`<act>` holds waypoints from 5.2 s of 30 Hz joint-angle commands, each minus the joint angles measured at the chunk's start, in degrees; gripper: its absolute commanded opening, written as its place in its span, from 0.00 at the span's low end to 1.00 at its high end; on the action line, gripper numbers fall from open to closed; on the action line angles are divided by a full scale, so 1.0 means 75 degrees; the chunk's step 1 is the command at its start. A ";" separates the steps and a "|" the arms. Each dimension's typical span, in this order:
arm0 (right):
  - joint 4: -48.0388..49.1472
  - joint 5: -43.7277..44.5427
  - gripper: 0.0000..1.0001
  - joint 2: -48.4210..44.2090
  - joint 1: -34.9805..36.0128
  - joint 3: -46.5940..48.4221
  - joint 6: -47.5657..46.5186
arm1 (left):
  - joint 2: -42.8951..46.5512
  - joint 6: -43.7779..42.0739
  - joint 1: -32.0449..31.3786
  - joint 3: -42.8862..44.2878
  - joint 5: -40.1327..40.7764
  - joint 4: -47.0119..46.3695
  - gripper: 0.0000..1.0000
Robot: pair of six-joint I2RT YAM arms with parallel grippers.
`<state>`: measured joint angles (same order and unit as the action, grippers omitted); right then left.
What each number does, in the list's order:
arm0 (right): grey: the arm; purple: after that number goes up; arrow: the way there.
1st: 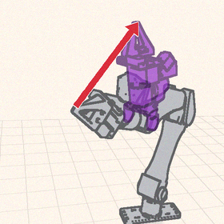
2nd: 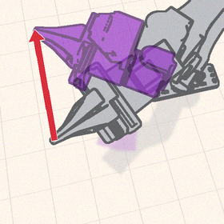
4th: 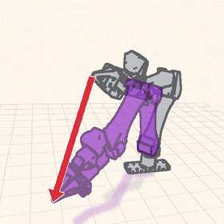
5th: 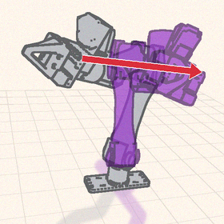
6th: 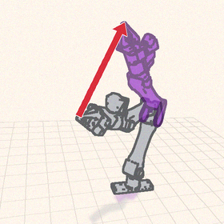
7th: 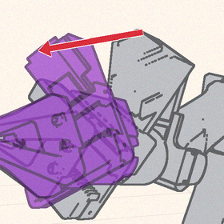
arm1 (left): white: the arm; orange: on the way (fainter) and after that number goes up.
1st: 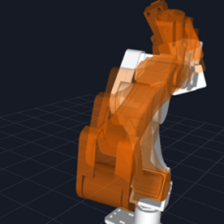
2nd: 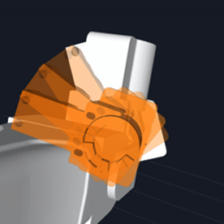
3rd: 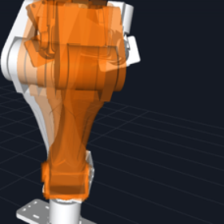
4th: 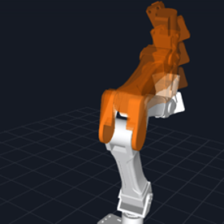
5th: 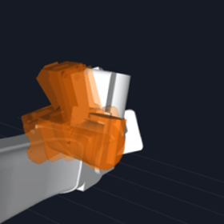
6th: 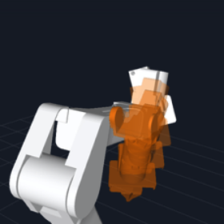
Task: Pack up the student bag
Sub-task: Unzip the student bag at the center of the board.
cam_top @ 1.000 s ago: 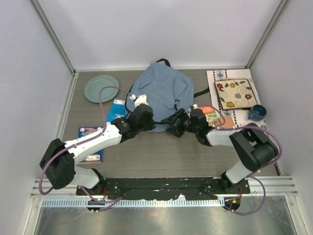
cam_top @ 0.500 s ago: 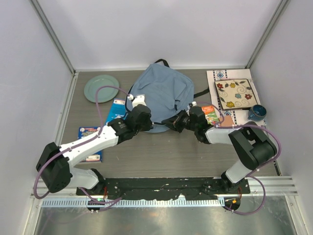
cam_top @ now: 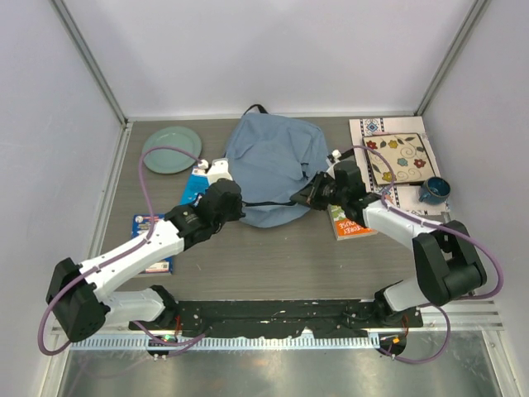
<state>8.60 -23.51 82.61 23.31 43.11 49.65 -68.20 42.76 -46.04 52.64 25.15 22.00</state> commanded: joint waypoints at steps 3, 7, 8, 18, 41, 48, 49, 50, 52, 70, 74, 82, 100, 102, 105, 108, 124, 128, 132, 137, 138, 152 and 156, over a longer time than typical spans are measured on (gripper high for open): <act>-0.1369 0.0931 0.01 0.0223 -0.0858 0.0345 -0.1580 | 0.0410 -0.0288 0.0162 -0.0256 0.0656 0.0677 0.00; -0.1510 0.1107 0.01 0.0352 -0.0952 0.0707 -0.1709 | 0.0551 -0.0288 0.0139 -0.0398 0.0153 0.0443 0.00; -0.1533 0.1095 0.01 0.0411 -0.0975 0.0813 -0.1744 | 0.0586 -0.0357 0.0127 -0.0409 0.0047 0.0361 0.00; -0.2670 0.0860 0.63 -0.0149 -0.0987 0.1202 -0.1313 | -0.0057 -0.0125 -0.0131 -0.0222 -0.0587 -0.0366 0.00; 0.0914 0.1259 0.77 -0.1677 0.1321 -0.1471 0.4289 | -0.0504 -0.0370 -0.0587 0.0211 -0.1208 -0.1023 0.00; 0.1313 0.1704 0.75 -0.1148 0.1462 -0.1412 0.4934 | -0.0597 -0.0452 -0.0798 0.0317 -0.1255 -0.1163 0.00; 0.1395 0.1681 0.67 -0.1112 0.1474 -0.1436 0.4981 | -0.0621 -0.0510 -0.0822 0.0329 -0.1244 -0.1152 0.00; 0.1535 0.1670 0.61 -0.1042 0.1474 -0.1436 0.4993 | -0.0621 -0.0534 -0.0822 0.0340 -0.1243 -0.1152 0.00; 0.1560 0.1576 0.44 -0.0878 0.1462 -0.1389 0.4994 | -0.0598 -0.0580 -0.0834 0.0340 -0.1208 -0.1152 0.00; 0.0799 0.1646 0.01 -0.1487 0.0759 -0.1951 0.3718 | -0.0352 -0.1061 -0.0319 0.0516 0.1100 0.0523 0.00; 0.0401 0.1658 0.01 -0.1709 0.0759 -0.2010 0.3401 | -0.0305 -0.1213 0.0021 0.0493 0.1077 0.0465 0.00; 0.0225 0.1763 0.01 -0.2131 0.0759 -0.2291 0.3108 | -0.0410 -0.1565 0.0618 0.0633 0.1416 0.0559 0.00; -0.0163 0.1716 0.01 -0.2905 0.0759 -0.2608 0.2626 | -0.1476 -0.2232 0.2318 0.0996 0.0725 -0.0565 0.00; -0.0151 0.1682 0.01 -0.2882 0.0759 -0.2596 0.2568 | -0.1605 -0.2280 0.2424 0.1183 0.0795 -0.0566 0.00; -0.0162 0.1576 0.01 -0.2893 0.0759 -0.2561 0.2462 | -0.1699 -0.2362 0.2611 0.1313 0.0703 -0.0589 0.00; -0.0139 0.1494 0.01 -0.2870 0.0759 -0.2572 0.2392 | -0.1570 -0.2584 0.2693 0.1115 0.0620 -0.0834 0.00; -0.0093 0.0838 0.01 -0.2612 0.0759 -0.2444 0.1888 | -0.1932 -0.2948 0.3291 0.1148 -0.0505 -0.2137 0.00; -0.0046 0.0802 0.01 -0.2436 0.0759 -0.2292 0.2051 | -0.1887 -0.2820 0.3291 0.1091 -0.0551 -0.2008 0.00; 0.0037 0.0942 0.02 -0.2331 0.0759 -0.2151 0.2157 | -0.1594 -0.2655 0.3291 0.0927 -0.0961 -0.1692 0.27; 0.0271 0.1001 0.42 -0.2144 0.0771 -0.1917 0.2275 | -0.1173 -0.2480 0.3291 0.0938 -0.1419 -0.1002 0.67; 0.0294 0.0990 0.49 -0.2109 0.0794 -0.1870 0.2228 | -0.1090 -0.2467 0.3291 0.0950 -0.1408 -0.0907 0.73; -0.2456 0.2839 0.67 -0.3570 0.1427 -0.0616 0.0648 | 0.0702 -0.1765 0.3291 0.0657 -0.1138 0.1224 1.00; -0.3862 0.4176 0.77 -0.4544 0.1415 -0.0522 0.0330 | 0.1393 -0.1343 0.3291 0.0154 -0.1266 0.1520 1.00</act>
<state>-9.32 -4.58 54.35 34.04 35.99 57.43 -62.19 28.75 -21.30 56.84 15.49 28.73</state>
